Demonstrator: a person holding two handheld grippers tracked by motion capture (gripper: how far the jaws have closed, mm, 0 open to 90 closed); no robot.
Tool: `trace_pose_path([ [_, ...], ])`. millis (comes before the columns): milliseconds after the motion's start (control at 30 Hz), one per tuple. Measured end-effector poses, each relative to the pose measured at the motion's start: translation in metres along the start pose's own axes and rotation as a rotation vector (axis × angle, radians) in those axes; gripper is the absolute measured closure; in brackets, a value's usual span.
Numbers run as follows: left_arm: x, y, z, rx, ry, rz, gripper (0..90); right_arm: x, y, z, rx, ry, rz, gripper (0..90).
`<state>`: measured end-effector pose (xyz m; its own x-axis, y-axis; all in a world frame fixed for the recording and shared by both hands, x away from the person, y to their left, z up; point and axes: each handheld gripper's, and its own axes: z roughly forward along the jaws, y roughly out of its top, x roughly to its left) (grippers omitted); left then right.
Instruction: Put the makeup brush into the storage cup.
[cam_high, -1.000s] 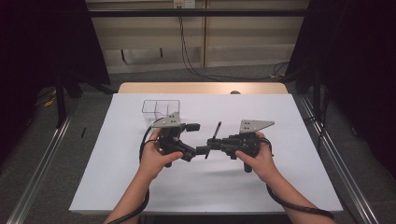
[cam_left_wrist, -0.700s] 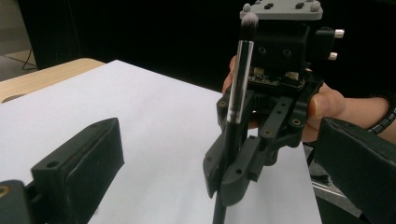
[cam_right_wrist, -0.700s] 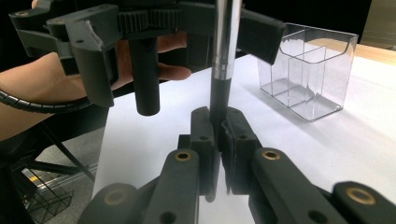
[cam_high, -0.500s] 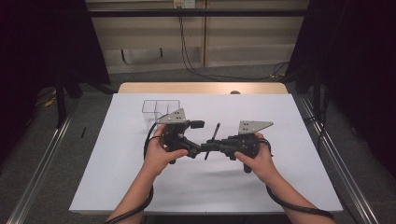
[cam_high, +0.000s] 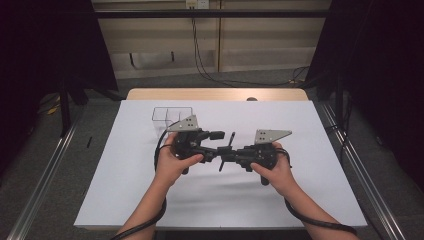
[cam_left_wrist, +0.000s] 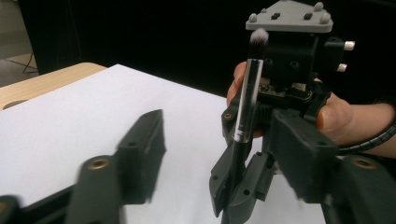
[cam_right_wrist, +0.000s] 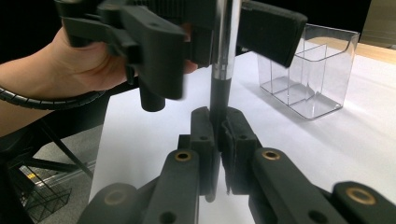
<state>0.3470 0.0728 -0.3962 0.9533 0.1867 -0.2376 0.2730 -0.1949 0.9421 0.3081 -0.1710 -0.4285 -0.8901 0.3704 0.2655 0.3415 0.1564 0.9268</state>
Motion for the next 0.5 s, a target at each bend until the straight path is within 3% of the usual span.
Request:
trace_pose_path([
  [300,-0.0034,0.0004,0.0005,-0.005,-0.004,0.03,64.6,-0.0002,0.0001,0.0013,0.011,-0.007,-0.001,84.7],
  [500,-0.0071,0.0015,0.0016,0.017,-0.006,0.052,77.5,-0.0004,0.0008,0.0021,0.008,-0.012,0.004,84.6],
])
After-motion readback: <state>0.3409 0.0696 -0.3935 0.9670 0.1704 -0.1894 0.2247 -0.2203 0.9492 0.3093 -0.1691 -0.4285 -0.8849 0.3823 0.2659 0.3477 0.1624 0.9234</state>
